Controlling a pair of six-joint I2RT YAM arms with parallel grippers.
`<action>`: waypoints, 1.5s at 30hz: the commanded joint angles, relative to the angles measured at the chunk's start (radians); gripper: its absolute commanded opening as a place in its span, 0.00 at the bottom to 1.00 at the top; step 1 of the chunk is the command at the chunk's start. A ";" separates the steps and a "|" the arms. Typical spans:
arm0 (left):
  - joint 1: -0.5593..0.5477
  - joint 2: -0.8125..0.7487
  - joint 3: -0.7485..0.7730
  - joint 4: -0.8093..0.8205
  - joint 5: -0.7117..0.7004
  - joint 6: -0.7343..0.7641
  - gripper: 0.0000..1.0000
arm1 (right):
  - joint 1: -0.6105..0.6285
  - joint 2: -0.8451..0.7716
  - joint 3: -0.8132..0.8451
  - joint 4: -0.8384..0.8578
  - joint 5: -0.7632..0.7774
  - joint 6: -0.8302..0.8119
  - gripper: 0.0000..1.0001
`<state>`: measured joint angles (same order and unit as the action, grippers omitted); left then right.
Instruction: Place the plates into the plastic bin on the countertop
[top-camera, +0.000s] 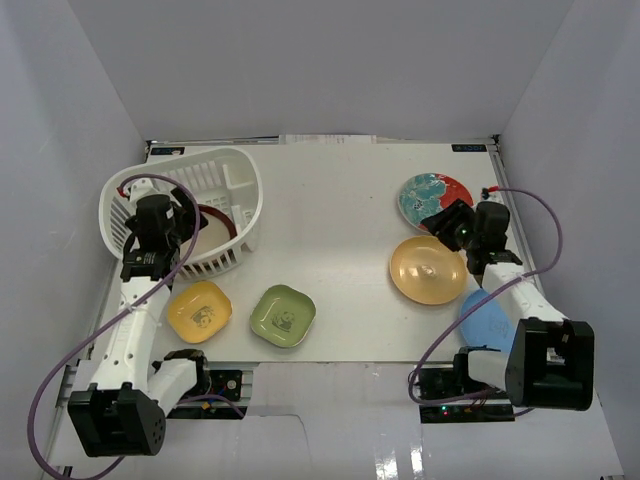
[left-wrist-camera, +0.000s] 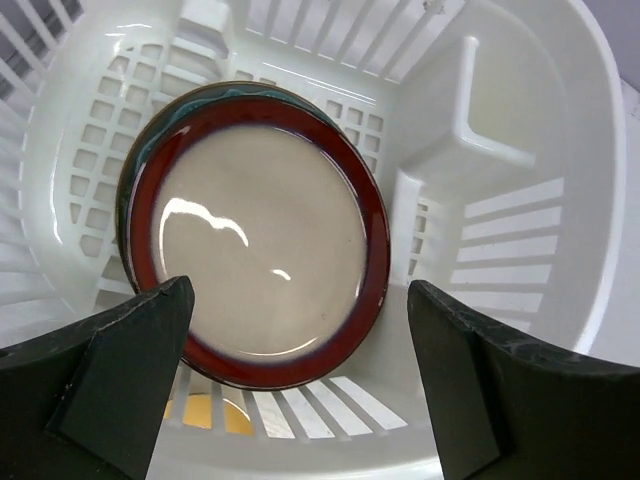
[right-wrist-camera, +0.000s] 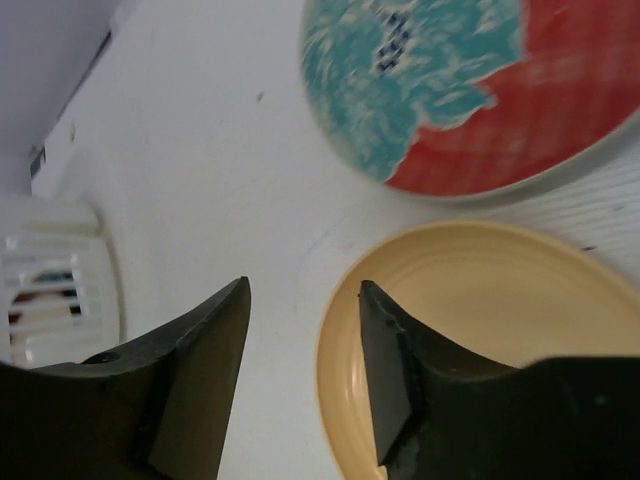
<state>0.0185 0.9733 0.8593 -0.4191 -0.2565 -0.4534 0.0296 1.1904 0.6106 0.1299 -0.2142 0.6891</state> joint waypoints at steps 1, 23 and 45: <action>-0.064 -0.034 0.036 -0.010 0.101 0.004 0.98 | -0.138 0.050 0.081 0.040 0.036 0.006 0.56; -0.425 0.014 0.003 0.201 0.953 0.022 0.98 | -0.316 0.624 0.204 0.353 -0.019 0.223 0.50; -0.460 0.530 0.349 0.267 0.834 -0.169 0.88 | -0.093 0.333 -0.009 0.864 -0.385 0.455 0.08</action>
<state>-0.4316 1.4837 1.1664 -0.1928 0.6014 -0.5610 -0.1276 1.6070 0.6628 0.7033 -0.4007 1.0374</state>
